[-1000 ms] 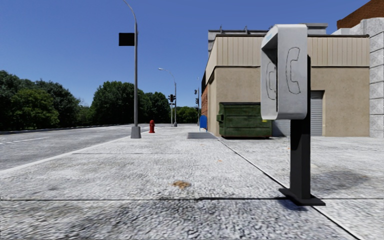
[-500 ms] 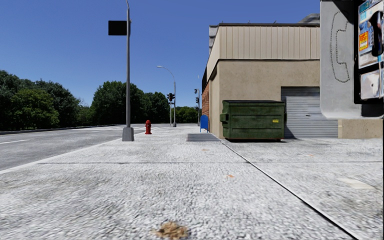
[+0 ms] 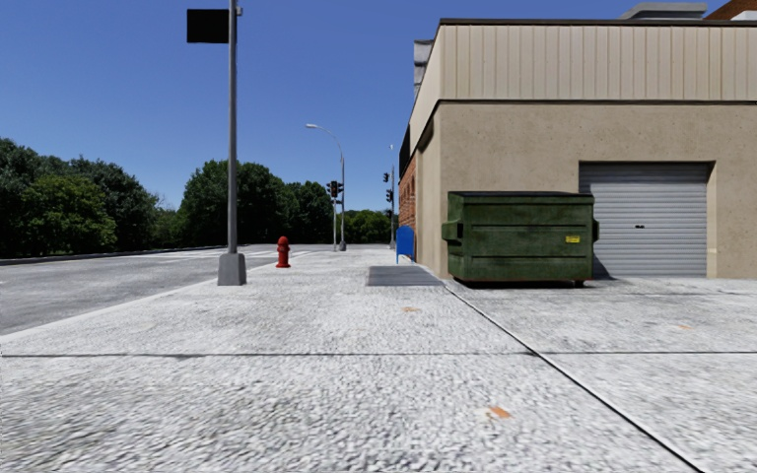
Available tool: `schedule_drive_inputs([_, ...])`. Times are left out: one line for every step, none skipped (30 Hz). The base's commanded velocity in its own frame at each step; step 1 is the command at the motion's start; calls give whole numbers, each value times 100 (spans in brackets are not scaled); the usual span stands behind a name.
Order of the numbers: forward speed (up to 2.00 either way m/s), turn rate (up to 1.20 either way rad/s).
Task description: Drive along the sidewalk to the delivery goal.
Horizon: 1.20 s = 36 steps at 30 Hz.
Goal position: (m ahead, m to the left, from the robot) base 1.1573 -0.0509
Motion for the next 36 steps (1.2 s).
schedule_drive_inputs([200,0])
schedule_drive_inputs([200,0])
schedule_drive_inputs([200,0])
schedule_drive_inputs([200,0])
schedule_drive_inputs([200,0])
schedule_drive_inputs([200,0])
schedule_drive_inputs([200,0])
schedule_drive_inputs([200,0])
schedule_drive_inputs([200,0])
schedule_drive_inputs([200,0])
schedule_drive_inputs([174,0])
schedule_drive_inputs([174,0])
schedule_drive_inputs([131,0])
schedule_drive_inputs([87,0])
schedule_drive_inputs([50,0])
schedule_drive_inputs([50,0])
schedule_drive_inputs([0,0])
schedule_drive_inputs([0,0])
schedule_drive_inputs([0,0])
schedule_drive_inputs([0,0])
schedule_drive_inputs([0,0])
schedule_drive_inputs([0,0])
schedule_drive_inputs([0,0])
schedule_drive_inputs([0,0])
schedule_drive_inputs([0,0])
schedule_drive_inputs([0,0])
schedule_drive_inputs([0,0])
schedule_drive_inputs([0,0])
schedule_drive_inputs([0,0])
schedule_drive_inputs([0,0])
schedule_drive_inputs([0,0])
schedule_drive_inputs([0,0])
schedule_drive_inputs([0,0])
schedule_drive_inputs([0,0])
schedule_drive_inputs([0,0])
schedule_drive_inputs([0,0])
